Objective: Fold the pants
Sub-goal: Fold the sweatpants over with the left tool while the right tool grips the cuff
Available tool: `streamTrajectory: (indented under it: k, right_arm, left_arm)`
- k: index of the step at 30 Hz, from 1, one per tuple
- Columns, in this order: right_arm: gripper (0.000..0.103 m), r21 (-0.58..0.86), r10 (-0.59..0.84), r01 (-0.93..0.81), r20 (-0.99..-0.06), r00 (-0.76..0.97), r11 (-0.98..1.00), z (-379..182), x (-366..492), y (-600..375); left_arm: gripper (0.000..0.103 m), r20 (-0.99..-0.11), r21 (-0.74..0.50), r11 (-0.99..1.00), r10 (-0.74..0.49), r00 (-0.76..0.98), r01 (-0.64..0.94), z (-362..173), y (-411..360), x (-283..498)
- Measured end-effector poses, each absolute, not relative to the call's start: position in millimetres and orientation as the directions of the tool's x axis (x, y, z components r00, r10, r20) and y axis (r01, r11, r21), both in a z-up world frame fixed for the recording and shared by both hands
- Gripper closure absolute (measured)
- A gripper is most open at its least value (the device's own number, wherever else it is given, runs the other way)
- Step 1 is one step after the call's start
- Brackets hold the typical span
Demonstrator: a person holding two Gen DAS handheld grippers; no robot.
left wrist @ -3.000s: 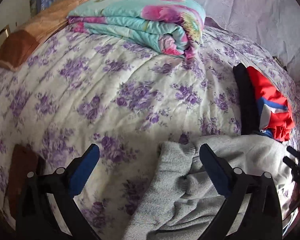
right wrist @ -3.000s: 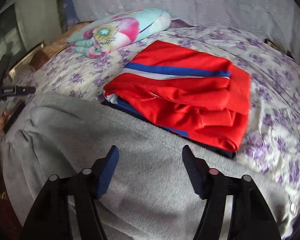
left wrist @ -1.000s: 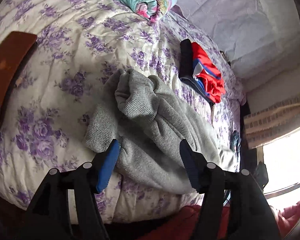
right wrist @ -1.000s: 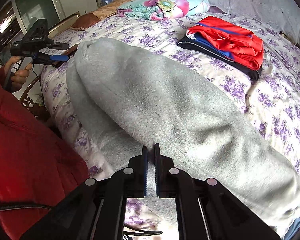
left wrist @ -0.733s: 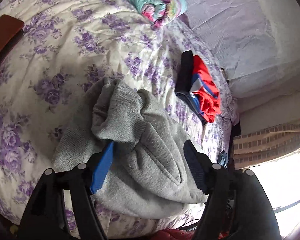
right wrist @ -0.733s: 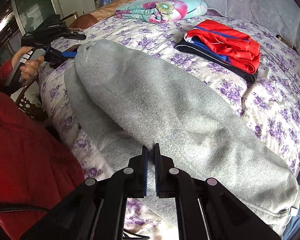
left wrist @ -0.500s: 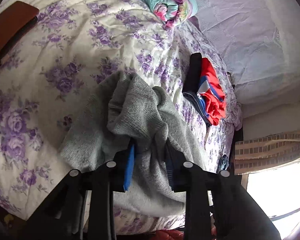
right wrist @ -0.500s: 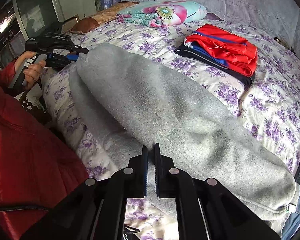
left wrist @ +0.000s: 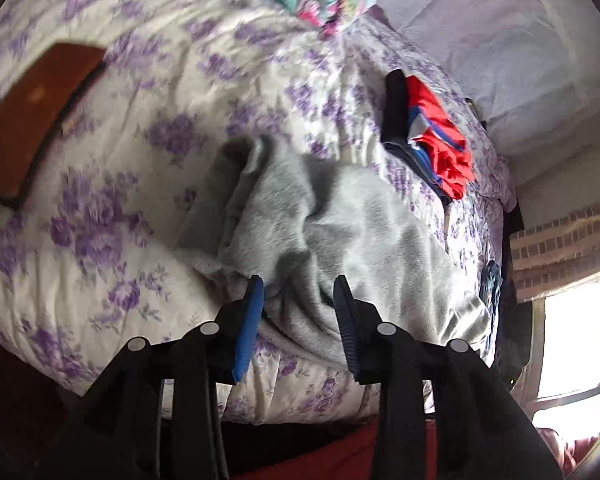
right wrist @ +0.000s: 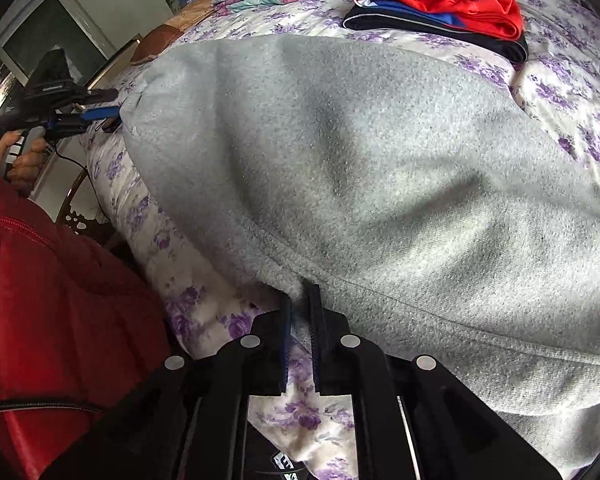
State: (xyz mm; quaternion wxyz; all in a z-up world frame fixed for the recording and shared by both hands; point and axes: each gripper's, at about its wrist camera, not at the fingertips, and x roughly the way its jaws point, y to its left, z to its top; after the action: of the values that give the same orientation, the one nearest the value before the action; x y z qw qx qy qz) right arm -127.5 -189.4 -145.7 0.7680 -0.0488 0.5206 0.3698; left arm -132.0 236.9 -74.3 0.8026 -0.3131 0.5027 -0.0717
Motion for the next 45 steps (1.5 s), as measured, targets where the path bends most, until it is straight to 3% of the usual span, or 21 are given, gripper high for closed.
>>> streamTrajectory:
  k: [1, 3, 4, 6, 8, 10, 12, 16, 19, 22, 29, 30, 31, 36, 39, 40, 42, 45]
  right_arm:
    - [0.095, 0.321, 0.523, -0.61, -0.832, 0.184, 0.725, -147.7, -126.6, -189.9]
    - [0.095, 0.341, 0.537, -0.595, -0.823, 0.184, 0.728, -151.1, -124.7, -191.9]
    - [0.095, 0.351, 0.545, -0.59, -0.818, 0.185, 0.727, -152.2, -124.4, -192.9]
    - [0.095, 0.366, 0.559, -0.586, -0.808, 0.185, 0.723, -153.2, -124.5, -195.8]
    - [0.094, 0.385, 0.573, -0.578, -0.799, 0.181, 0.719, -151.7, -124.4, -199.3]
    - [0.09, 0.415, 0.595, -0.554, -0.781, 0.189, 0.721, -141.1, -125.4, -207.5]
    - [0.074, 0.399, 0.579, -0.491, -0.761, 0.293, 0.774, -118.2, -134.9, -228.7]
    - [0.069, 0.456, 0.486, -0.198, -0.693, 0.532, 0.867, -92.1, -151.9, -313.4]
    - [0.067, 0.43, 0.296, 0.082, -0.736, 0.608, 0.899, -98.8, -157.7, -367.6]
    - [0.067, 0.478, 0.259, 0.229, -0.751, 0.607, 0.848, -113.7, -155.2, -392.8]
    - [0.068, 0.564, 0.266, 0.377, -0.751, 0.605, 0.735, -152.5, -127.6, -398.5]
    - [0.084, 0.577, 0.268, 0.374, -0.738, 0.619, 0.726, -151.1, -125.8, -399.2]
    - [0.092, 0.572, 0.255, 0.355, -0.726, 0.639, 0.739, -143.7, -126.1, -396.6]
    - [0.093, 0.434, 0.163, 0.21, -0.676, 0.718, 0.876, -80.6, -156.9, -374.8]
    - [0.091, 0.392, 0.136, 0.327, -0.793, 0.594, 0.86, -128.3, -173.9, -388.3]
    - [0.09, 0.401, 0.155, 0.365, -0.823, 0.546, 0.84, -151.8, -176.2, -395.7]
    - [0.087, 0.509, 0.221, 0.435, -0.8, 0.558, 0.743, -171.7, -183.5, -408.4]
    - [0.087, 0.571, 0.2, 0.424, -0.731, 0.653, 0.703, -141.1, -192.9, -418.6]
  left_arm:
    - [0.063, -0.744, -0.579, 0.802, -0.444, 0.5, -0.15, -62.3, 232.2, -131.7]
    - [0.041, -0.714, -0.591, 0.804, -0.481, 0.508, -0.069, -49.0, 218.6, -123.4]
    - [0.035, -0.711, -0.591, 0.806, -0.5, 0.495, -0.034, -48.3, 207.0, -113.9]
    - [0.022, -0.749, -0.566, 0.824, -0.503, 0.431, -0.02, -67.5, 183.9, -93.5]
    - [0.022, -0.825, -0.485, 0.875, -0.455, 0.334, -0.006, -106.1, 165.1, -80.3]
    - [0.029, -0.893, -0.363, 0.931, -0.359, 0.272, 0.037, -145.1, 150.3, -78.0]
    - [0.024, -0.895, -0.306, 0.948, -0.318, 0.314, 0.087, -139.6, 141.5, -84.1]
    - [0.021, -0.885, -0.342, 0.936, -0.35, 0.307, 0.08, -138.3, 147.6, -83.0]
    - [0.007, -0.876, -0.386, 0.92, -0.387, 0.288, 0.063, -138.4, 147.9, -76.4]
    - [0.005, -0.893, -0.349, 0.935, -0.354, 0.276, 0.072, -141.6, 135.3, -73.5]
    - [0.005, -0.89, -0.35, 0.933, -0.36, 0.28, 0.086, -143.3, 132.2, -73.1]
    - [0.005, -0.889, -0.352, 0.932, -0.362, 0.28, 0.087, -143.0, 132.9, -73.7]
    - [0.005, -0.888, -0.356, 0.931, -0.365, 0.28, 0.086, -142.4, 133.9, -74.4]
    - [0.005, -0.847, -0.442, 0.896, -0.434, 0.306, 0.045, -137.3, 150.9, -80.1]
    - [0.005, -0.84, -0.459, 0.888, -0.446, 0.31, 0.031, -138.0, 152.9, -79.0]
    - [0.005, -0.843, -0.454, 0.891, -0.441, 0.308, 0.031, -138.4, 151.9, -78.2]
    - [0.005, -0.852, -0.441, 0.897, -0.431, 0.297, 0.034, -139.2, 148.6, -76.2]
    - [0.005, -0.851, -0.456, 0.89, -0.444, 0.28, 0.026, -135.1, 148.9, -73.4]
